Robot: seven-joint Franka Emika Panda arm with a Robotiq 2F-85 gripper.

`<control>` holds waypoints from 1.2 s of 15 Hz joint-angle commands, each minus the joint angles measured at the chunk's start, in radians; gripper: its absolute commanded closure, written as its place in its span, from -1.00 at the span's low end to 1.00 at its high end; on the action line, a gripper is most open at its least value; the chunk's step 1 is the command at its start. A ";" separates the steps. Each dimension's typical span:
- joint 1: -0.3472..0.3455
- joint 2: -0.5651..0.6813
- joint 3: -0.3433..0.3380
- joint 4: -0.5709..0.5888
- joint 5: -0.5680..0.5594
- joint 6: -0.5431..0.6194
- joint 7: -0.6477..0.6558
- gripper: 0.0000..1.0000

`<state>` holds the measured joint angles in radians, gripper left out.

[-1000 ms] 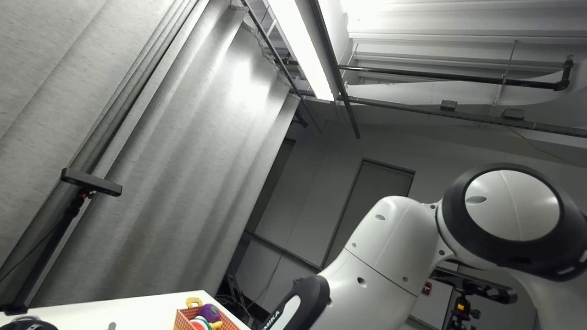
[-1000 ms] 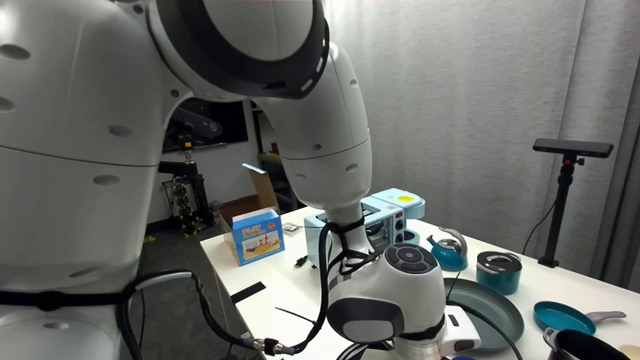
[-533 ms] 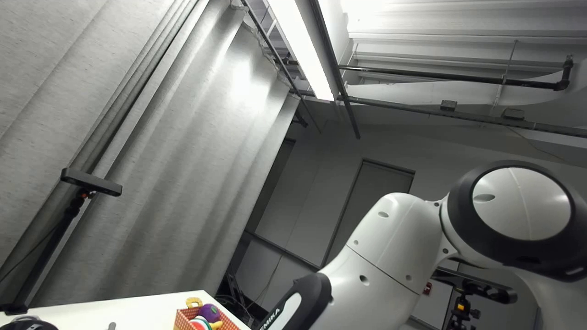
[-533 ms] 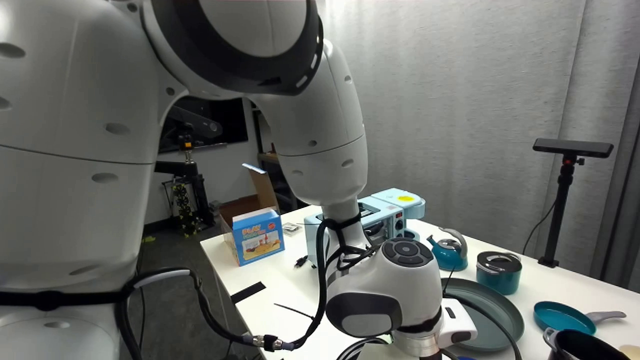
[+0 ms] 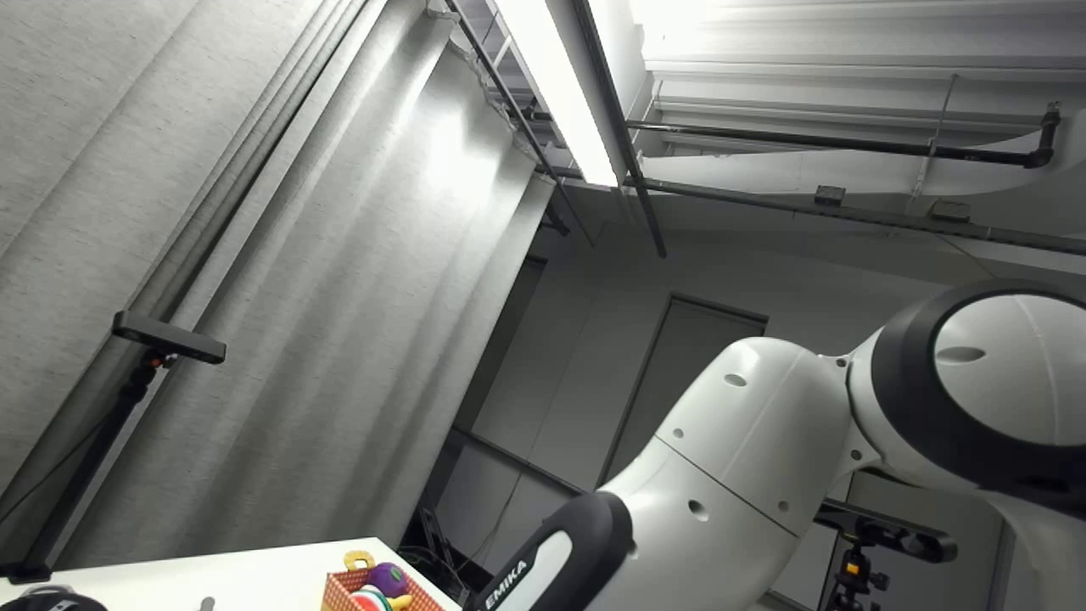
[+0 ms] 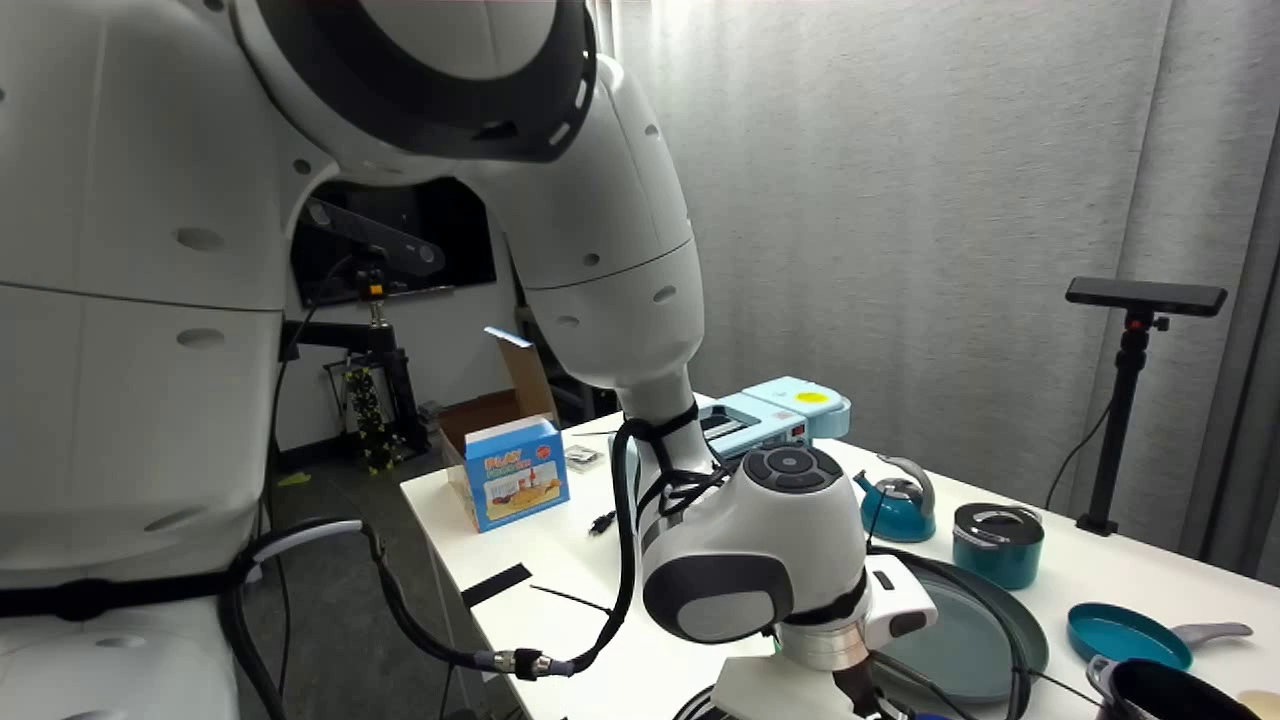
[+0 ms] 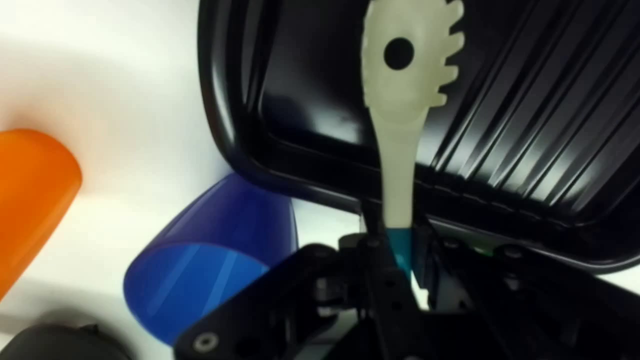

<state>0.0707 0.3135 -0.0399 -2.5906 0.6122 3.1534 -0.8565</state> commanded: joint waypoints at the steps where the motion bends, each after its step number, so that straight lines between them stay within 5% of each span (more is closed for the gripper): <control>1: 0.026 -0.072 -0.047 -0.040 -0.205 0.023 0.166 0.92; 7: 0.034 -0.133 -0.137 -0.016 -0.598 -0.001 0.446 0.92; 8: 0.095 -0.142 -0.187 -0.009 -0.534 -0.008 0.394 0.92; 11: 0.126 -0.161 -0.239 -0.001 -0.561 -0.007 0.413 0.92; 18: 0.165 -0.175 -0.281 0.033 -0.562 0.013 0.387 0.92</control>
<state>0.2094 0.1558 -0.2889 -2.5677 0.0799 3.1550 -0.4717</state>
